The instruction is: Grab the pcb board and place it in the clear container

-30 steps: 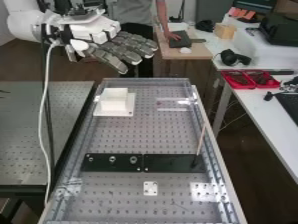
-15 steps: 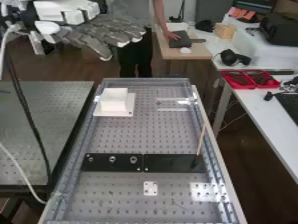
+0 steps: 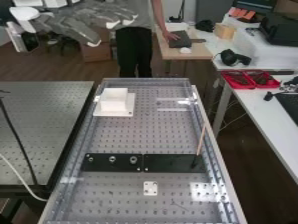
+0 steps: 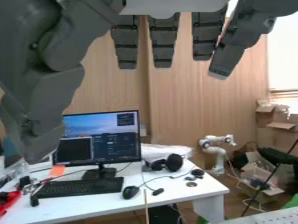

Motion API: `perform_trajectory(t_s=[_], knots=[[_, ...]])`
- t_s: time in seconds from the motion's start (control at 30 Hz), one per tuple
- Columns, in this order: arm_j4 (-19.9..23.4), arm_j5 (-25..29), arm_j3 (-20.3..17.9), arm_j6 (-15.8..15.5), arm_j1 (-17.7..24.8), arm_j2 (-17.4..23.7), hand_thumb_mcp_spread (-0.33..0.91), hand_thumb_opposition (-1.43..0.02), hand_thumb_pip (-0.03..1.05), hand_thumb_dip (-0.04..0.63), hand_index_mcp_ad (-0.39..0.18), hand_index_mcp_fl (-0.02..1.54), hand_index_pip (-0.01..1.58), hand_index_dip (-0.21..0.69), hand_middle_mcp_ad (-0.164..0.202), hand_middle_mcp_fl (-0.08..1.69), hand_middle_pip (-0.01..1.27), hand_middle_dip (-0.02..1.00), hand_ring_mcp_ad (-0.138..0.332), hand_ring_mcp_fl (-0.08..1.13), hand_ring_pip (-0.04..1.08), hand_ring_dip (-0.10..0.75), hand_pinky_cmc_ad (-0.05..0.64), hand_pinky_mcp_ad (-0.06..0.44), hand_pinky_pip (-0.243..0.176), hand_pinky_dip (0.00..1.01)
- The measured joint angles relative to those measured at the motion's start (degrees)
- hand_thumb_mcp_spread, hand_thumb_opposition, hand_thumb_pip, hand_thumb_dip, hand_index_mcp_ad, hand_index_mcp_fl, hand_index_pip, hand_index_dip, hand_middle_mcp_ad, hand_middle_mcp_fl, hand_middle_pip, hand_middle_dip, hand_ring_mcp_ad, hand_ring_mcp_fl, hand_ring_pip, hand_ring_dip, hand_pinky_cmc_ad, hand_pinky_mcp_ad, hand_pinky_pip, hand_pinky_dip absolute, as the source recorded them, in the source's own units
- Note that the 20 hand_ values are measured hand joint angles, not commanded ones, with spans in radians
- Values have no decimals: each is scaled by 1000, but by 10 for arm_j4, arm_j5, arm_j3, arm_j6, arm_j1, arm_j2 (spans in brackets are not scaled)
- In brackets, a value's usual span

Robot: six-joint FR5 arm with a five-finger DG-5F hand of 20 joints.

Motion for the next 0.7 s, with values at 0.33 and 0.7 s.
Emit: perform_trajectory(t_s=[0.33,0.7], knots=[[-15,-25,11,-3,-13,-2,251,-775,452,101,-87,152,105,106,86,37,136,120,215,2,77,9,314,183,-112,623],[-13,-32,12,-3,-12,-3,253,-775,449,101,-87,152,101,103,86,37,136,120,220,2,77,9,314,182,-112,623]])
